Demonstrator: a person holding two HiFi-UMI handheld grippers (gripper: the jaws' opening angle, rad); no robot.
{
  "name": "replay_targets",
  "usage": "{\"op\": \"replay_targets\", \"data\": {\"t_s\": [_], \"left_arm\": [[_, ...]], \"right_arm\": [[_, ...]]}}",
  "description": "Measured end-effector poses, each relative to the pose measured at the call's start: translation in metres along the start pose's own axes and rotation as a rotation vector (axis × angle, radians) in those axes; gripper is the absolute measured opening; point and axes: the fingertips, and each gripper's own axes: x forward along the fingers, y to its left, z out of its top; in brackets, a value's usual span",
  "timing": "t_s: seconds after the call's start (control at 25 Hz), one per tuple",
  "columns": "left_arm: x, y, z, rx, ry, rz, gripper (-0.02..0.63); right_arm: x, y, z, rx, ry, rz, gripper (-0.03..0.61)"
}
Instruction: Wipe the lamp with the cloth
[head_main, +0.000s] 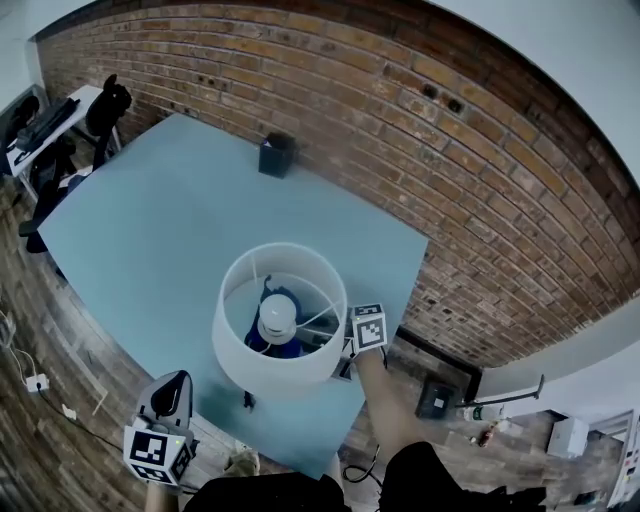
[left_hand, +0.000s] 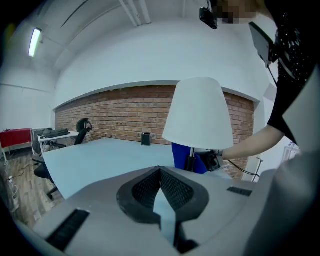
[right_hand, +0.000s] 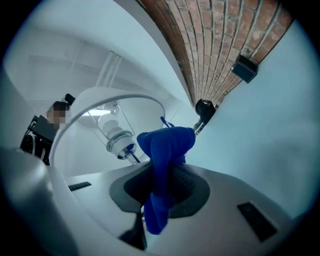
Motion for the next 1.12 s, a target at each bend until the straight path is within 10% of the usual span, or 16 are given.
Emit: {"op": "replay_targets", "data": {"t_s": [0.48, 0.72, 1.12], "left_arm": [[0.005, -0.004, 0.001, 0.012, 0.005, -0.008, 0.008], [0.008, -0.007, 0.013, 0.019, -0.037, -0.042, 0.009], [0.007, -0.005, 0.034, 0.012, -0.15, -0.104, 0.008]], "right_arm": [[-0.011, -0.067, -0.047, -0.086, 0.3, -0.421, 0.066], [-0.062, -0.047, -0.017, -0.192, -0.005, -0.62, 0.066], [-0.144, 0.081, -0.014, -0.726, -0.247, -1.332, 0.066]]}}
